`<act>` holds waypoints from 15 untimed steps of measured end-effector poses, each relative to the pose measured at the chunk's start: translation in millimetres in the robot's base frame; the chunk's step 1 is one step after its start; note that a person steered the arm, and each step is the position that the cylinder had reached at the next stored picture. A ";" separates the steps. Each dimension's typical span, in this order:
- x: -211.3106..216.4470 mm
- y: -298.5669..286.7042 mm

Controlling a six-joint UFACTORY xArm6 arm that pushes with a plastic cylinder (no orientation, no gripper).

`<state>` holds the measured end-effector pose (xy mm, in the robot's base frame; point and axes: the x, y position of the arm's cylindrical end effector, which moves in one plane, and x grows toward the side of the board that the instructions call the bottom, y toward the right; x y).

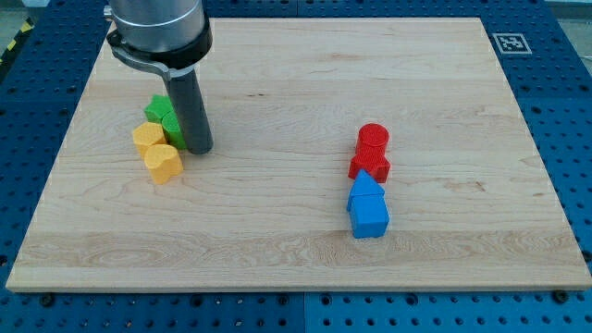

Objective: Nudge the blue cube and blue triangle left a bit

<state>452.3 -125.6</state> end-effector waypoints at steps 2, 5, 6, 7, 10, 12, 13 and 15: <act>1.1 47.8; 114.0 67.7; 132.6 90.8; 134.1 144.3; 166.0 249.9; 144.0 272.6; 138.5 249.8; 121.7 239.8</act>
<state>574.0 114.2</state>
